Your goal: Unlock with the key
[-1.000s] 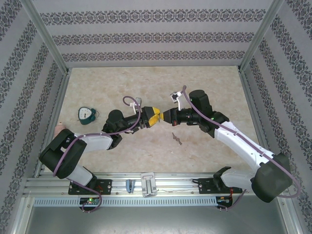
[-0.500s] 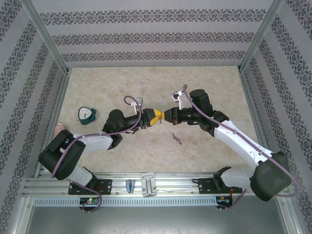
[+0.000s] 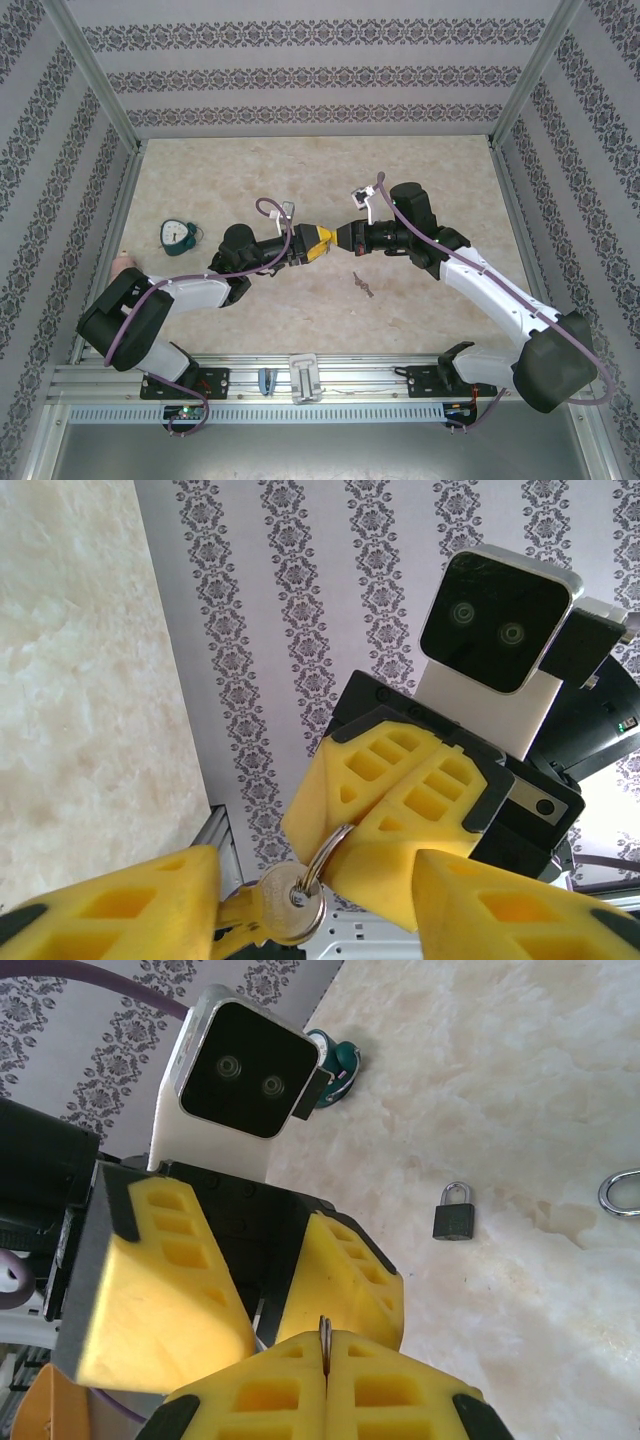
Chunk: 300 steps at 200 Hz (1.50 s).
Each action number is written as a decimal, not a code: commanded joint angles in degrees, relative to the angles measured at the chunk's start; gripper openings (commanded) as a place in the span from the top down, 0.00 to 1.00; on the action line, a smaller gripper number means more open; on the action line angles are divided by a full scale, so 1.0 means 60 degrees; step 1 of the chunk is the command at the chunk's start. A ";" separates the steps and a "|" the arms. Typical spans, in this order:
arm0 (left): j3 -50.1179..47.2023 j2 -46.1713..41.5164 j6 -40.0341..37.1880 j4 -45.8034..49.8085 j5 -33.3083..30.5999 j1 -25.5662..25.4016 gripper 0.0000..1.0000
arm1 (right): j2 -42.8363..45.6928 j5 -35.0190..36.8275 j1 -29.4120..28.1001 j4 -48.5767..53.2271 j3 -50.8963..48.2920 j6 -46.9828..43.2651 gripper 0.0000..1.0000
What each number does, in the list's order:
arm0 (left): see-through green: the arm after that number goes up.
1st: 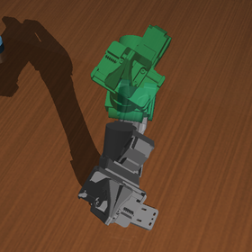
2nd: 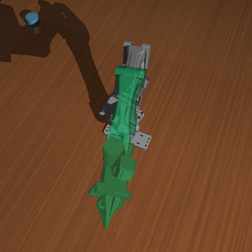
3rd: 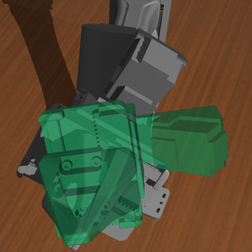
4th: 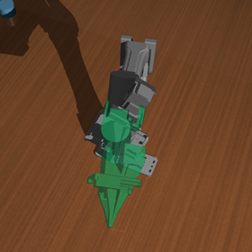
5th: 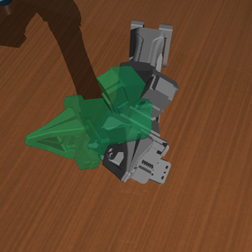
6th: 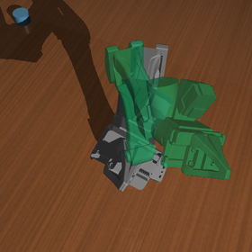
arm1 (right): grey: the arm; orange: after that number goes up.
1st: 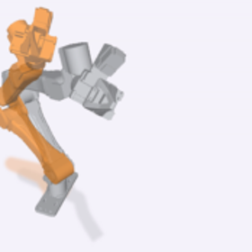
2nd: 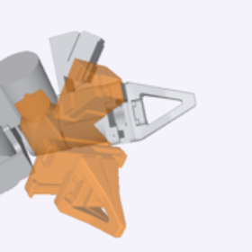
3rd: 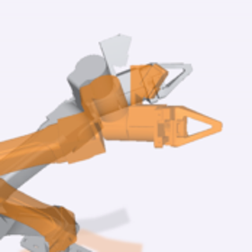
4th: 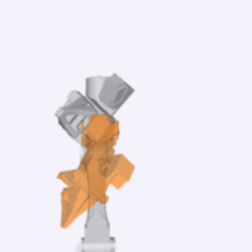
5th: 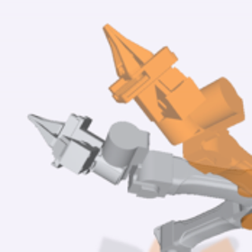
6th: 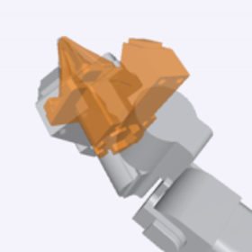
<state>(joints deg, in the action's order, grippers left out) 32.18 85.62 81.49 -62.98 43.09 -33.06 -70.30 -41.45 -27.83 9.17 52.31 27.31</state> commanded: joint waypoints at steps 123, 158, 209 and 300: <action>0.0051 -0.0776 -0.1092 0.0863 -0.0100 -0.0159 0.46 | -0.0002 -0.0688 0.0157 -0.0551 -0.0179 0.0379 1.00; 0.0321 -0.1175 -0.1860 0.1867 -0.0195 -0.0159 0.43 | -0.0016 -0.0781 0.0083 -0.0591 -0.0193 0.0422 1.00; 0.0429 -0.1437 -0.2318 0.2207 -0.0112 -0.0174 0.33 | -0.0307 -0.1145 -0.0032 -0.0883 -0.0165 0.0573 1.00; 0.0370 -0.1242 -0.2242 0.2055 0.0210 -0.0218 0.57 | -0.0511 -0.1320 0.0010 -0.1265 -0.0204 0.0811 1.00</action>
<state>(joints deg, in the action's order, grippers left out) 33.78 78.17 69.19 -50.00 43.31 -33.43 -72.82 -47.72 -27.62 3.53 51.96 31.64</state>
